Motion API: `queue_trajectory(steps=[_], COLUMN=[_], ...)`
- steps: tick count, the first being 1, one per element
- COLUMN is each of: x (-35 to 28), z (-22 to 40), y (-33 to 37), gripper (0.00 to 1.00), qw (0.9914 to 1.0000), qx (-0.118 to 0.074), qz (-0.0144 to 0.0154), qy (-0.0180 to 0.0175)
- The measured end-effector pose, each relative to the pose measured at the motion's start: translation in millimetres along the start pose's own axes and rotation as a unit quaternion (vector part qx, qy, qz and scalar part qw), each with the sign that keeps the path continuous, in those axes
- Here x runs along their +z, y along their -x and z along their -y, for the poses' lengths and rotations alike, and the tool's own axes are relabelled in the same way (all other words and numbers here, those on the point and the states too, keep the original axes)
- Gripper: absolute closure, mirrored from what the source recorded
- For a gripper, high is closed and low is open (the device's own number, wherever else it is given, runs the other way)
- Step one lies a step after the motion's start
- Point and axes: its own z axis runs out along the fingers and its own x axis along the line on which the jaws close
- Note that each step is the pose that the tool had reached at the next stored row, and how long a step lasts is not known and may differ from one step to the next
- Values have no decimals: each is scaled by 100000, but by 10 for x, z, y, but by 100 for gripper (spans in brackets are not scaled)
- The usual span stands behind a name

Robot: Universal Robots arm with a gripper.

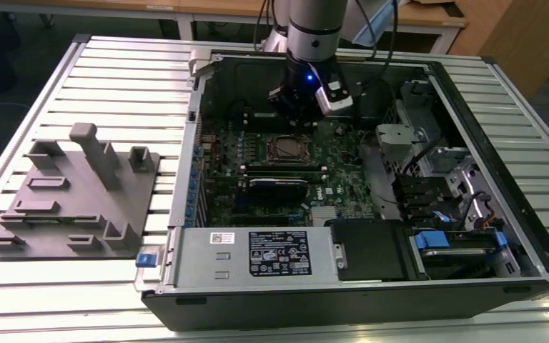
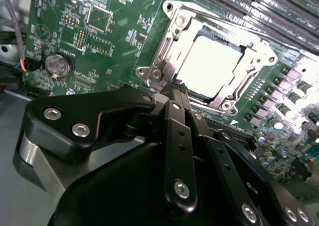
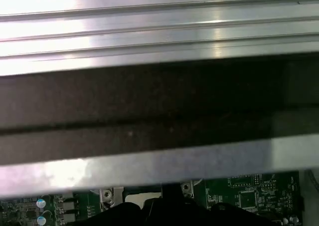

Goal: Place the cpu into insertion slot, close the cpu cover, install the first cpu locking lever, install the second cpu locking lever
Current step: 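Install the second cpu locking lever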

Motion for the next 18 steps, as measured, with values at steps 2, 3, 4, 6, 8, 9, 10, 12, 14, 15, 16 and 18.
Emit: queue_trajectory(steps=[2, 3, 4, 6, 8, 9, 10, 12, 14, 15, 16, 18], x=[-43, -67, -89, -125, -154, -168, -181, -188, -188, -189, -189, -188], z=[-1, -1, 0, -1, -1, -1, -1, -1, -1, 4, 12, 31], y=[2, 2, 3, 4, 5, 6, 6, 4, 3, 3, 4, 5], gripper=[90, 90, 90, 90, 90, 90, 90, 90, 90, 90, 90, 90], qw=[100000, 100000, 100000, 100000, 100000, 100000, 99999, 99998, 99979, 99973, 99972, 99972], qx=[-4, -6, -9, -11, -13, -15, -20, -482, -2004, -2298, -2336, -2338], qz=[8, 7, 2, 9, 27, 34, 40, 51, 52, 45, 49, 46], qy=[2, -11, -27, -58, -231, -305, -347, -383, -361, -359, -350, -347])
